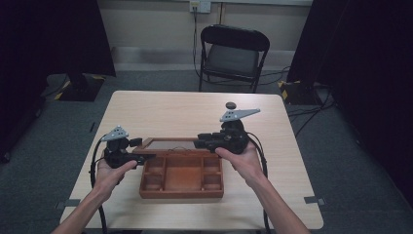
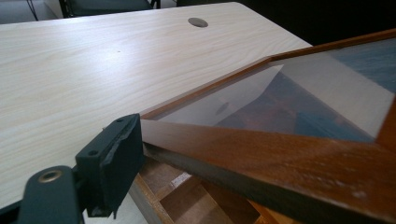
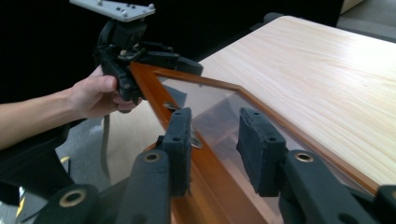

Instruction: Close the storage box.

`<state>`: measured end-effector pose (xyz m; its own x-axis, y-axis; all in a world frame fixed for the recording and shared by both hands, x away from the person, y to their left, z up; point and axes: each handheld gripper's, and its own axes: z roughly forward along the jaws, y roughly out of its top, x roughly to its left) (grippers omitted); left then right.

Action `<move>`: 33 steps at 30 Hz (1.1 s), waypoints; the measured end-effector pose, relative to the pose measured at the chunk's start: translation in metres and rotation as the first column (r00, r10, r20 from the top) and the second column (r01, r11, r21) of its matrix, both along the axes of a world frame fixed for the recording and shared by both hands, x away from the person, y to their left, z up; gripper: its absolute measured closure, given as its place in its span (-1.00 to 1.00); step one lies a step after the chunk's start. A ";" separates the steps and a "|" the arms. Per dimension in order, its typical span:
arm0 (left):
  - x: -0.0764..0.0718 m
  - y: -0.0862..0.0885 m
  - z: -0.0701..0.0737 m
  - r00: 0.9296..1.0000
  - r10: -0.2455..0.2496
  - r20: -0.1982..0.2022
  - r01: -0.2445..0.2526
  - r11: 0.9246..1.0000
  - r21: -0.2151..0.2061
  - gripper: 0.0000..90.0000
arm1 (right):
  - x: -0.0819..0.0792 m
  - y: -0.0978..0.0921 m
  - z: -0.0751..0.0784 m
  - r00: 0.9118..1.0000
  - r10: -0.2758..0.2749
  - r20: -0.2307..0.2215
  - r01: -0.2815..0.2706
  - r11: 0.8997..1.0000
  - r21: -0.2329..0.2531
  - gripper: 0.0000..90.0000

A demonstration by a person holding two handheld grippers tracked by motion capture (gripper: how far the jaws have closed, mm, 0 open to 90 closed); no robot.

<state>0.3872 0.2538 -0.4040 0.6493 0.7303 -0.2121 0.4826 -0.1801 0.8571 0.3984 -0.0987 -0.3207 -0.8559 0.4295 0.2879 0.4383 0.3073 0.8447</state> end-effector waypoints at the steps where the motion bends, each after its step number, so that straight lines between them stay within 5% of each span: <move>1: -0.001 0.000 0.000 1.000 -0.001 0.001 0.001 1.000 -0.004 -0.61 | 0.000 0.003 0.001 1.000 0.016 -0.002 -0.016 1.000 -0.002 0.51; 15: -0.016 0.002 -0.006 0.999 -0.037 -0.009 0.037 0.999 0.029 -0.61 | -0.001 0.035 -0.019 0.994 0.096 -0.055 -0.098 0.995 -0.036 0.70; 27: -0.019 0.001 -0.010 0.999 -0.040 -0.004 0.040 0.998 0.046 -0.63 | 0.000 0.045 -0.028 0.989 0.116 -0.093 -0.122 0.991 -0.063 0.75; 33: -0.018 0.001 -0.011 0.999 -0.044 -0.010 0.045 0.998 0.051 -0.62 | 0.004 0.044 -0.033 0.985 0.127 -0.115 -0.132 0.991 -0.037 0.74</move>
<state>0.3696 0.2548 -0.4155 0.6798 0.7106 -0.1814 0.4807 -0.2449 0.8420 0.4020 -0.0548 -0.3536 -0.8683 0.3320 0.3686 0.4840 0.4037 0.7764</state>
